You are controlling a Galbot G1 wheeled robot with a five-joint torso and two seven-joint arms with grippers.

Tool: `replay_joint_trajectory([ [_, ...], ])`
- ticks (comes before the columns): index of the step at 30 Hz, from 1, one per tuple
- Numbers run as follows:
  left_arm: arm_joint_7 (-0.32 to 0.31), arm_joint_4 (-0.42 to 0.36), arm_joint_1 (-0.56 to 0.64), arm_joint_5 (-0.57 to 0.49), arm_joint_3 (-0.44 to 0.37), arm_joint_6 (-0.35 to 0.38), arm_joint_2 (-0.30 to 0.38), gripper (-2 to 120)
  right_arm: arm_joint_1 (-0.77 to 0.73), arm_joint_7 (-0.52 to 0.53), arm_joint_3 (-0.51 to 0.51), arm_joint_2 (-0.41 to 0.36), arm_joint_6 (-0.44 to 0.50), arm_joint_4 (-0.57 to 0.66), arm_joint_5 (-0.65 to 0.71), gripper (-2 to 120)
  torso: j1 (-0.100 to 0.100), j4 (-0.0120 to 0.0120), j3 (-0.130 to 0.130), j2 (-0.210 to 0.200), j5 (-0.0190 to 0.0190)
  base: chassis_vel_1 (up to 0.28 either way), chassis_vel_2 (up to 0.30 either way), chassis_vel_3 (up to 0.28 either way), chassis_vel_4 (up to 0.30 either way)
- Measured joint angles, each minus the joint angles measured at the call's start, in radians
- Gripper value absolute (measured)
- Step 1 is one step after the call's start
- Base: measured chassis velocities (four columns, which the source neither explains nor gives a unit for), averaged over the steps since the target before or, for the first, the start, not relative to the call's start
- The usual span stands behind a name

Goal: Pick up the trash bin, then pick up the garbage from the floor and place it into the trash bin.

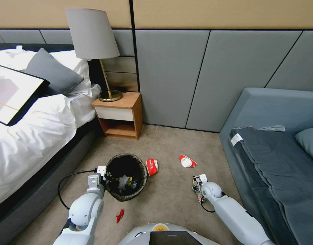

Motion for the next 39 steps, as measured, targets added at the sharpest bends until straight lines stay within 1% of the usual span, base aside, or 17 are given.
replay_joint_trajectory([
  [2,0.0,0.0,0.0,0.0,-0.001,0.0,0.0,0,0.0,-0.001,0.0,-0.001,0.0,0.0,-0.001,0,0.0,0.0,0.0,0.0,0.0,0.0,0.0,0.0,0.0],
  [17,-0.002,0.002,-0.003,-0.004,-0.001,0.0,0.001,0,0.007,-0.003,-0.002,-0.002,0.0,-0.008,0.001,0,0.0,0.0,0.0,0.0,0.0001,0.0,0.0,0.0,0.0],
  [24,-0.002,0.003,-0.007,-0.007,-0.003,0.0,0.005,0,-0.008,-0.004,0.011,-0.025,0.0,0.035,0.019,0,0.0,0.0,0.0,0.0,0.0002,0.0,0.0,0.0,0.0],
  [26,-0.003,0.008,-0.011,-0.007,-0.003,0.0,0.004,0,-0.027,0.0,0.033,-0.052,0.0,0.096,0.044,0,0.0,-0.0002,0.0,0.0,0.0001,0.0,0.0,0.0,0.0],
  [27,-0.003,0.008,-0.011,-0.007,-0.003,0.0,0.004,0,-0.027,0.0,0.033,-0.052,0.0,0.096,0.044,0,0.0,-0.0002,0.0,0.0,0.0001,0.0,0.0,0.0,0.0],
  [30,-0.003,0.012,-0.013,-0.007,-0.003,0.0,0.002,0,-0.054,0.015,0.069,-0.096,0.0,0.215,0.09,0,0.0,0.0,0.0,0.0,0.0,0.0,0.0,0.0,0.0],
  [31,-0.003,0.012,-0.013,-0.007,-0.003,0.0,0.002,0,-0.054,0.015,0.069,-0.096,0.0,0.215,0.09,0,0.0,0.0,0.0,0.0,0.0,0.0,0.0,0.0,0.0],
  [33,-0.003,0.015,-0.013,-0.007,-0.002,0.0,0.001,0,-0.068,0.028,0.087,-0.116,0.0,0.276,0.116,0,0.0,0.0,0.0,0.0,-0.0001,0.0,0.0,0.0,0.0],
  [34,-0.003,0.015,-0.013,-0.007,-0.002,0.0,0.001,0,-0.068,0.028,0.087,-0.116,0.0,0.276,0.116,0,0.0,0.0,0.0,0.0,-0.0001,0.0,0.0,0.0,0.0],
  [36,-0.003,0.019,-0.014,-0.005,-0.003,0.0,0.001,0,-0.085,0.051,0.115,-0.14,0.0,0.364,0.157,0,0.0,0.0,0.0,0.0,0.0,0.0,0.0,0.0,0.0],
  [38,-0.003,0.02,-0.014,-0.005,-0.003,0.0,0.001,0,-0.088,0.054,0.119,-0.143,0.0,0.378,0.162,0,0.0,0.0,0.0,0.0,0.0,0.0,0.0,0.0,0.0],
  [39,-0.002,0.021,-0.014,-0.005,-0.003,0.0,0.0,0,-0.094,0.063,0.134,-0.155,0.0,0.421,0.179,0,0.0,0.0001,0.0,0.0,0.0001,0.0,0.0,0.0,0.0],
])
